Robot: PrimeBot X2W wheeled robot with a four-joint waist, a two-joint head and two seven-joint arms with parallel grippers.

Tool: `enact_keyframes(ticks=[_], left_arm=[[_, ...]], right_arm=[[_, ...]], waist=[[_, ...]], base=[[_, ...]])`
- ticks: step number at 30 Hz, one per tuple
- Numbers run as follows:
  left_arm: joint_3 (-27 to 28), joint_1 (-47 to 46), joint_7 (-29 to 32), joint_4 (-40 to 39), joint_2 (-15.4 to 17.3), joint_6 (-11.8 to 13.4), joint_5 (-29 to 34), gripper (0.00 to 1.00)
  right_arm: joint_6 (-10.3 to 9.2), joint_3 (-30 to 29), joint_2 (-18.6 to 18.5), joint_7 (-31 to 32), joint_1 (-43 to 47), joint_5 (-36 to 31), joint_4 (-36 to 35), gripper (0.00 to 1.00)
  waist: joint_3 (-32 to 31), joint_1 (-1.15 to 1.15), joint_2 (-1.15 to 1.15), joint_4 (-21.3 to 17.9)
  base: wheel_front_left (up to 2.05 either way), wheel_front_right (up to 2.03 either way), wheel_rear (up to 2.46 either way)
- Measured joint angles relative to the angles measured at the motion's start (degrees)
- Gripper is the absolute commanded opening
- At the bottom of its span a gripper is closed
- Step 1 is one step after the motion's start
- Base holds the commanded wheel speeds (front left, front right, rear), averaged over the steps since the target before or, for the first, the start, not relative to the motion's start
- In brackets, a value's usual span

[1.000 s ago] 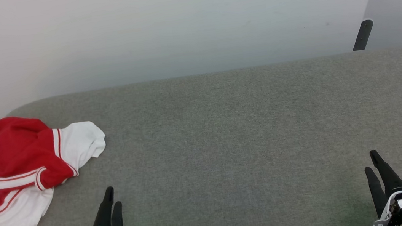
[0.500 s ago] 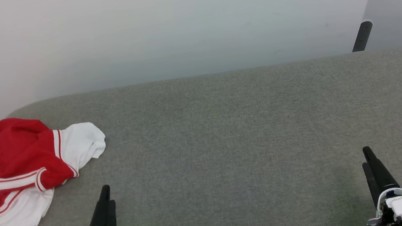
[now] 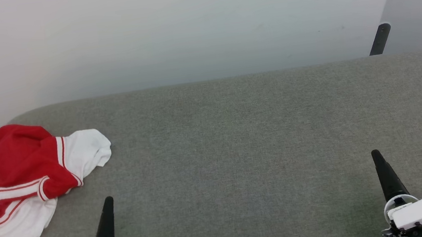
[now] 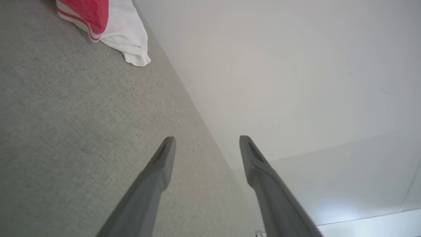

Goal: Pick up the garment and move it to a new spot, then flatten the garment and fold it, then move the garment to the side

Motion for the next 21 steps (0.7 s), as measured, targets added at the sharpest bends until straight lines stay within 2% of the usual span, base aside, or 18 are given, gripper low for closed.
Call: enact_keyframes(ticks=[10, 21], left_arm=[[-3.9, 0.0, -2.8, 0.2, 3.8, 3.1, 12.0, 1.0], [-6.3, -0.1, -5.5, 0.2, 6.2, 4.4, 20.4, 1.0]], right_arm=[[0.0, -0.3, 0.2, -1.0, -0.4, -15.6, -0.7, 1.0], [0.0, -1.1, 1.0, -2.0, -0.4, -27.8, -1.7, 1.0]], waist=[[-0.1, 0.0, 0.0, -0.1], [-0.2, 0.0, 0.0, -0.3]], base=[[0.0, 0.0, 0.0], [0.0, 0.0, 0.0]])
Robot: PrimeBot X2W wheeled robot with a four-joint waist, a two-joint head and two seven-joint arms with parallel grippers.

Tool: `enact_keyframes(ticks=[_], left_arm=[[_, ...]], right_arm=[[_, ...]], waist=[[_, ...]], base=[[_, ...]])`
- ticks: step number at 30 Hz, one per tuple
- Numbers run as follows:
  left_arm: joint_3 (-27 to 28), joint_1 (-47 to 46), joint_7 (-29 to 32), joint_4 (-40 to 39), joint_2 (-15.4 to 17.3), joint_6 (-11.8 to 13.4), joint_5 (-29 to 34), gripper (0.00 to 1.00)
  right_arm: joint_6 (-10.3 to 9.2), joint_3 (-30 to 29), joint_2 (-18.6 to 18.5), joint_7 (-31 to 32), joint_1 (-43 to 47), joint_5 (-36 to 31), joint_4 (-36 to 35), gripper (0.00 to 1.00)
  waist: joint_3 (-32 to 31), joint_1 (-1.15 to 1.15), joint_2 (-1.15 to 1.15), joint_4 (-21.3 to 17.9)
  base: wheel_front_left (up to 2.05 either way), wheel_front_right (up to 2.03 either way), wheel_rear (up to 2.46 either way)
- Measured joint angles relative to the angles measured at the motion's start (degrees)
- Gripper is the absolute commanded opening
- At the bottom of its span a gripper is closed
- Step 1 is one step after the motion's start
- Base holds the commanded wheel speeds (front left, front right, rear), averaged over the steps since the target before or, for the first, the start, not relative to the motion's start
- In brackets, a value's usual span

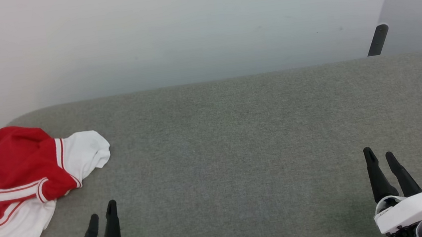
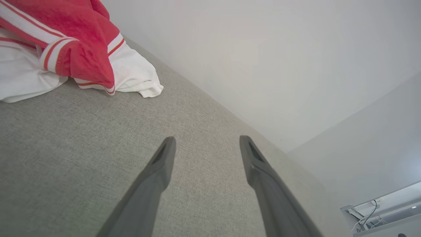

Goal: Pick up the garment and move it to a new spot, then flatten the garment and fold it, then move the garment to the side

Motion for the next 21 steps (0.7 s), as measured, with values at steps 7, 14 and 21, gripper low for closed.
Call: enact_keyframes(ticks=[7, 14, 21], left_arm=[[-1.0, 0.0, -1.3, 0.0, 1.2, 0.1, 4.5, 1.0], [-1.5, -0.1, -2.5, -0.3, 2.1, 0.1, 8.5, 1.0], [-1.7, 0.0, -3.4, -1.0, 2.9, 0.1, 12.3, 1.0]], right_arm=[[0.0, -0.2, 0.2, -1.0, -0.2, -5.5, -0.2, 1.0], [0.0, -0.5, 0.2, -2.0, -0.4, -10.2, -0.2, 1.0], [0.0, -0.5, 0.2, -2.6, -1.0, -14.4, -0.3, 1.0]], waist=[[0.0, 0.0, 0.0, -0.2], [-0.1, 0.0, 0.0, -0.3], [-0.3, 0.0, 0.0, -0.5]], base=[[0.0, 0.0, 0.0], [0.0, 0.0, 0.0], [0.0, 0.0, 0.0]])
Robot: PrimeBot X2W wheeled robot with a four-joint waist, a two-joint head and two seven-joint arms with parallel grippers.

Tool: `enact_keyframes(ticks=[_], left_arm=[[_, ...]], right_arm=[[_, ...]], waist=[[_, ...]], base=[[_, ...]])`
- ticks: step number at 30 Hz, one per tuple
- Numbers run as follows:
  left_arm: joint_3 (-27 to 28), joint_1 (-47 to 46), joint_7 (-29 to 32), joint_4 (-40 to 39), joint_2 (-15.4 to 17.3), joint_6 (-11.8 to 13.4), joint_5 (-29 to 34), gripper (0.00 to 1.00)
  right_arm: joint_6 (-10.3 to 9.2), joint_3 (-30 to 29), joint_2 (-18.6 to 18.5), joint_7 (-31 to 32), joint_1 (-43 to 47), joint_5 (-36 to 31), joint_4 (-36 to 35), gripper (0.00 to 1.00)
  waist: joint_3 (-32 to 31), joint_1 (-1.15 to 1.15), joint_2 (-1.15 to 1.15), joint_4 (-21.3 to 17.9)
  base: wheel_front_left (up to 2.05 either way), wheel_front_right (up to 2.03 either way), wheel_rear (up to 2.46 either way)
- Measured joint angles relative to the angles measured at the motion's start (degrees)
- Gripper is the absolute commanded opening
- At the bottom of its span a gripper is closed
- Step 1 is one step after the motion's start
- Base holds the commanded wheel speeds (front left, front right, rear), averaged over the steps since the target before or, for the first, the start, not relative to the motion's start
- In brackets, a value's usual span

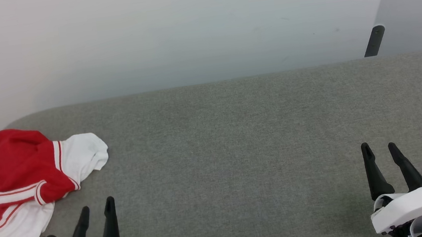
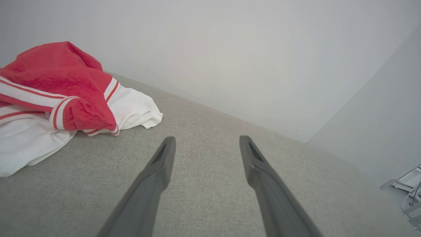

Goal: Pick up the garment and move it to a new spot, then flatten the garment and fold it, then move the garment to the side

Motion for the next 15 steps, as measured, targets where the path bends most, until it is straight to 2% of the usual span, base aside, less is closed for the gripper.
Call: enact_keyframes(ticks=[15], left_arm=[[1.1, 0.6, -1.9, -1.5, 0.2, -0.5, 7.9, 1.0]], right_arm=[[0.01, -0.4, 0.0, -1.2, 0.0, -8.3, -1.0, 1.0]], waist=[[-0.3, 0.0, 0.0, 0.0]], base=[[0.0, 0.0, 0.0]])
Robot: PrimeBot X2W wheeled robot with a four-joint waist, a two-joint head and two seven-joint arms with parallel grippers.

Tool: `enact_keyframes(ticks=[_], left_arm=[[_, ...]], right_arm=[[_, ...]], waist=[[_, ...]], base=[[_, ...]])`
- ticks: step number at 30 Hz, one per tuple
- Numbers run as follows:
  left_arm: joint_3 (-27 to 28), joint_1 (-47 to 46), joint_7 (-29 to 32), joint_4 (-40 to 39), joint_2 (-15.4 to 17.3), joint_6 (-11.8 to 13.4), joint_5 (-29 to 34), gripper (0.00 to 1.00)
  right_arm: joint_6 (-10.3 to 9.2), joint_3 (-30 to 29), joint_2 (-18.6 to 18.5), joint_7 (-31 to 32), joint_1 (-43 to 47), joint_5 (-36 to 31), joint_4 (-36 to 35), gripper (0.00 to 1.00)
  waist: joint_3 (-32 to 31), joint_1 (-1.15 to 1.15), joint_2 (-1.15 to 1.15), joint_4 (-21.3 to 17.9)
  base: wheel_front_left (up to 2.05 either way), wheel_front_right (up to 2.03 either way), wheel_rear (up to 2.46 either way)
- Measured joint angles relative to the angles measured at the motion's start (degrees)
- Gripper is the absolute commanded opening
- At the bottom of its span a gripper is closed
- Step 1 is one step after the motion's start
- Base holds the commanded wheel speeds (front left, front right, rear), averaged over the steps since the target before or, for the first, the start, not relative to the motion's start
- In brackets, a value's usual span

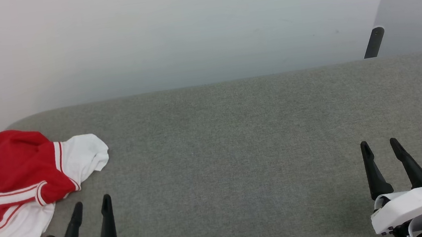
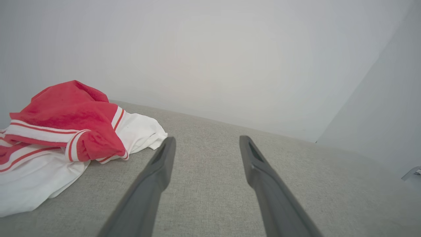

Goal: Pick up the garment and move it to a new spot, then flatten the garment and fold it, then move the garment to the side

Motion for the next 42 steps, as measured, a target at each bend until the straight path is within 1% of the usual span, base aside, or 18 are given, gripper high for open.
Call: enact_keyframes(ticks=[29, 42], left_arm=[[2.2, 2.4, -3.1, -2.0, 0.1, -2.1, 13.4, 1.0], [2.4, 2.7, -3.2, -0.8, -0.1, -3.4, 13.7, 1.0]], right_arm=[[0.0, -1.2, 0.0, -2.0, 0.4, -13.3, -1.8, 1.0], [0.0, -0.6, 0.0, -1.7, 1.3, -13.5, -2.2, 1.0]], waist=[[-1.8, 0.0, 0.0, -0.5], [-2.8, 0.0, 0.0, 1.2]], base=[[0.0, 0.0, 0.0], [0.0, 0.0, 0.0]])
